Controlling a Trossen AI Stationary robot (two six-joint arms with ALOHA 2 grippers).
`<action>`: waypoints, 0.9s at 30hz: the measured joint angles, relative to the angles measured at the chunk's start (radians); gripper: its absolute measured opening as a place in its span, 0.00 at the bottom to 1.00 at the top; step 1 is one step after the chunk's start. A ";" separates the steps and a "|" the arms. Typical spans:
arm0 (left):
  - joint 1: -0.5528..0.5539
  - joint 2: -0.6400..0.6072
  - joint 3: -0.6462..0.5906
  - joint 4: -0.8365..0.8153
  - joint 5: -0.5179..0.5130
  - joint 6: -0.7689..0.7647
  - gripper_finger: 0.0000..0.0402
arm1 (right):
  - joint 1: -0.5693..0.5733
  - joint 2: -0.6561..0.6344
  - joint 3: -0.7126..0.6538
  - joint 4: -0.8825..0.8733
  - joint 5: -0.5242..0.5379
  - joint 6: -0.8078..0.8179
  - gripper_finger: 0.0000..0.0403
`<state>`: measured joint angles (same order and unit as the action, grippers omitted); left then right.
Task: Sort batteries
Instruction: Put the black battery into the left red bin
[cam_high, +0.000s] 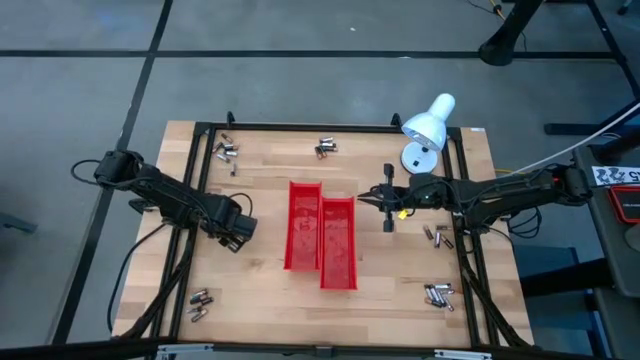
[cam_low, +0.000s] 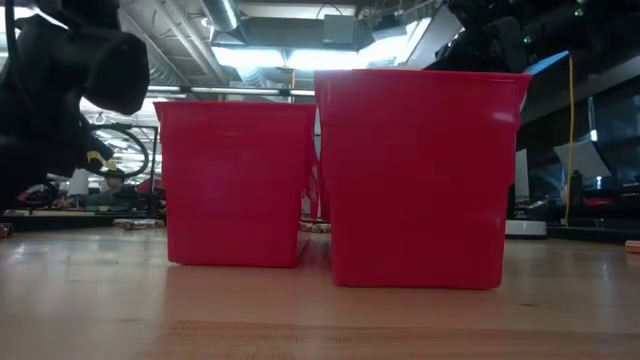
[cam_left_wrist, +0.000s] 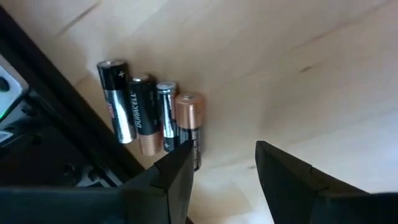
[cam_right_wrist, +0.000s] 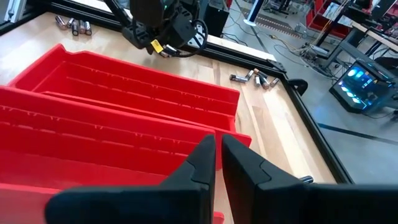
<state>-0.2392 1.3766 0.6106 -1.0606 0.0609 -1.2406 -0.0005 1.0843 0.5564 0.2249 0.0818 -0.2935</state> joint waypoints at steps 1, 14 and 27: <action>-0.004 0.000 -0.003 0.000 -0.002 -0.004 0.40 | 0.000 0.000 0.000 -0.005 0.000 0.000 0.08; -0.015 0.000 -0.014 0.010 -0.016 -0.001 0.40 | 0.000 0.000 0.000 0.002 0.000 -0.001 0.08; -0.015 0.001 -0.015 0.049 -0.042 -0.002 0.40 | 0.000 0.000 0.000 0.009 0.000 -0.002 0.08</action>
<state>-0.2543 1.3773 0.5953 -1.0116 0.0185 -1.2424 -0.0002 1.0843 0.5564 0.2337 0.0814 -0.2956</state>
